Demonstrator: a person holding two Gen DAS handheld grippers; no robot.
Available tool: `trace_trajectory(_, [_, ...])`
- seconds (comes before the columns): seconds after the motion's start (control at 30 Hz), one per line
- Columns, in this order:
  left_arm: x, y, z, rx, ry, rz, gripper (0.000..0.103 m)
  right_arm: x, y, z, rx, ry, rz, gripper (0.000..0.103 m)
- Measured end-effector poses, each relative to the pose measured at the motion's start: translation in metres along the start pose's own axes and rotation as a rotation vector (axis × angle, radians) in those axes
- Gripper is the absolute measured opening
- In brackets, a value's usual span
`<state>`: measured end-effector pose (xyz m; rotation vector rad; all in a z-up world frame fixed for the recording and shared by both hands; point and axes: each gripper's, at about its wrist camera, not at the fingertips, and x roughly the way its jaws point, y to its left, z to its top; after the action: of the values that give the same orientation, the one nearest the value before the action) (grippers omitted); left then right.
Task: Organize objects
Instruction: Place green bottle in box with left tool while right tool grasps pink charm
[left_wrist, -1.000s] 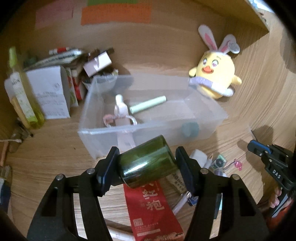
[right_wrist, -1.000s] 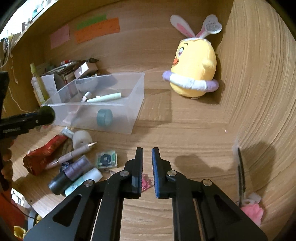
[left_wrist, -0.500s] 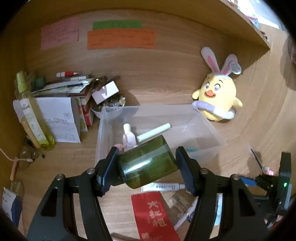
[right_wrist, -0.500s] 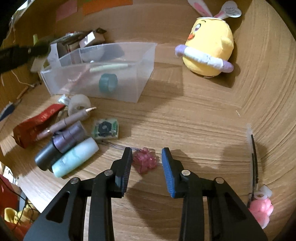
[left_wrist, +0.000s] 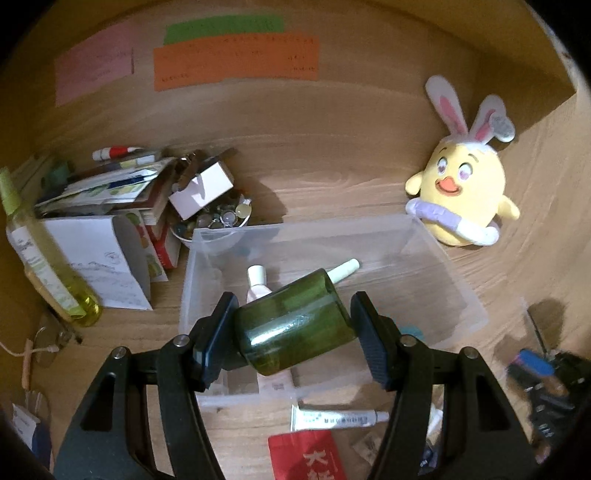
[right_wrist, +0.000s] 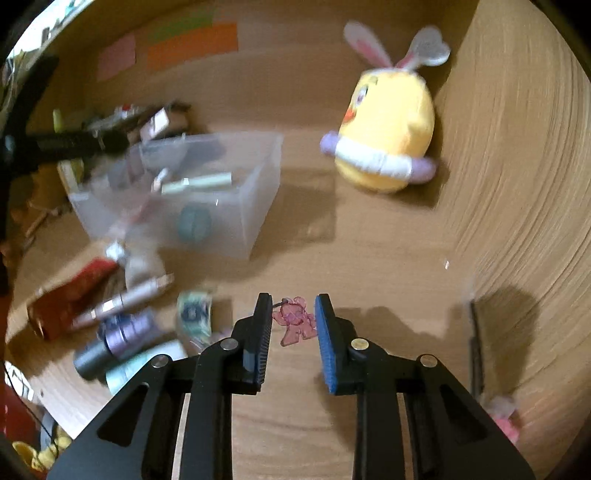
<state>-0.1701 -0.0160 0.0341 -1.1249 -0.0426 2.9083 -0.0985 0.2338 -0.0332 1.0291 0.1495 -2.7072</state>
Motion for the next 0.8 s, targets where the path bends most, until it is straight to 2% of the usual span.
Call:
trace_trajectory(0.37, [0.043, -0.006, 0.005, 0.037, 0.086, 0.021, 0.063, -0.030, 0.011, 0.070, -0.035, -0.201, 0.021, 0.022])
trace_trajectory(0.5, [0.051, -0.005, 0.006, 0.026, 0.110, 0.007, 0.063, -0.032, 0.024, 0.102, -0.062, -0.266, 0.034, 0.022])
trace_trajectory(0.63, [0.056, -0.003, 0.004, 0.021, 0.127, -0.012, 0.063, -0.018, 0.038, 0.127, -0.082, -0.267, 0.079, 0.022])
trace_trajectory(0.8, [0.053, -0.002, 0.001, 0.021, 0.133, -0.032, 0.063, 0.014, 0.053, 0.137, -0.088, -0.192, 0.144, 0.022])
